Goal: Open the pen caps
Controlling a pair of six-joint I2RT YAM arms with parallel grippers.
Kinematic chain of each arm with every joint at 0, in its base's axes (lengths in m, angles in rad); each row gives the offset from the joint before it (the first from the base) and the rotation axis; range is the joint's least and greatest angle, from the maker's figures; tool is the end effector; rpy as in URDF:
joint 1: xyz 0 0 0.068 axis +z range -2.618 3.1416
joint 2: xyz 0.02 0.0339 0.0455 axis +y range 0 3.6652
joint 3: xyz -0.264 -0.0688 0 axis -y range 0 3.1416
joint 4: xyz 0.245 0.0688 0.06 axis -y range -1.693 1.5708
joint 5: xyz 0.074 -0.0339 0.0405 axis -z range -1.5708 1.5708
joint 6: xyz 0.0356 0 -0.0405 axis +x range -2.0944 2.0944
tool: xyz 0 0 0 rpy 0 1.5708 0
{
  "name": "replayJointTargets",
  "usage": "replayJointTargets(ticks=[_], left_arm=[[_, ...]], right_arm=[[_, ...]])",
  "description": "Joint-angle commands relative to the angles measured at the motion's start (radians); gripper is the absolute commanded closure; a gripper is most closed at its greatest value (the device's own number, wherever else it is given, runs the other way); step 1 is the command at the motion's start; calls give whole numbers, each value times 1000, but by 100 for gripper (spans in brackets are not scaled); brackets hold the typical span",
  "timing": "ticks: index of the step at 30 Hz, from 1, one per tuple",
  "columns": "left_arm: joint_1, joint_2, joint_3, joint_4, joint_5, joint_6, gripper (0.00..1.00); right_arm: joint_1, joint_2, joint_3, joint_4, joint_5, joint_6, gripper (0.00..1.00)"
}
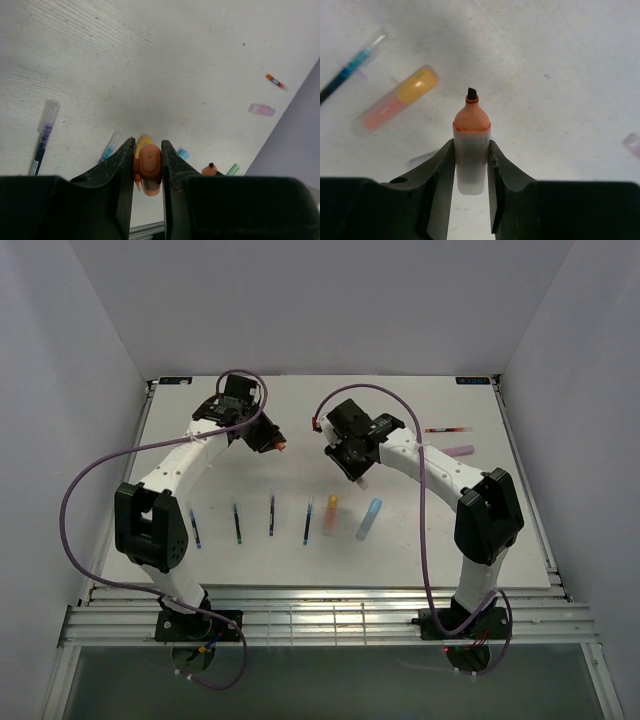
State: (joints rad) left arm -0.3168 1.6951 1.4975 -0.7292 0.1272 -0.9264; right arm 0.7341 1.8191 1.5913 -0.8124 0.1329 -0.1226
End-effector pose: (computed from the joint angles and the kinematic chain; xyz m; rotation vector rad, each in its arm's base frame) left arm 0.3505 -0.1197 0.2988 -0.7321 2.5121 -0.6437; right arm 0.2945 0.2594 0.2783 -1.0358 2.3814 0.0476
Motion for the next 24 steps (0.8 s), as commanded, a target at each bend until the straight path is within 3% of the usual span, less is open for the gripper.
replayJointTargets(ticks=[1,5,9,13,24], left_arm=[[10,66,38,-26,-109,-132,100],[18,136,41,-13,-169,-210,100],[48,228,72,-25,-141,-282,100],[67,317,156,-71,-147,-341,100],[91,482,329,-164,-129,-471,100]], right_arm=[[-35,20,32,136,131,-268,92],[-61,103,93,246,131,-411,92],[-70,193,134,301,85,-575,92],[-76,181,64,410,-13,-754,92],[-122,219,31,427,-286,-885,92]])
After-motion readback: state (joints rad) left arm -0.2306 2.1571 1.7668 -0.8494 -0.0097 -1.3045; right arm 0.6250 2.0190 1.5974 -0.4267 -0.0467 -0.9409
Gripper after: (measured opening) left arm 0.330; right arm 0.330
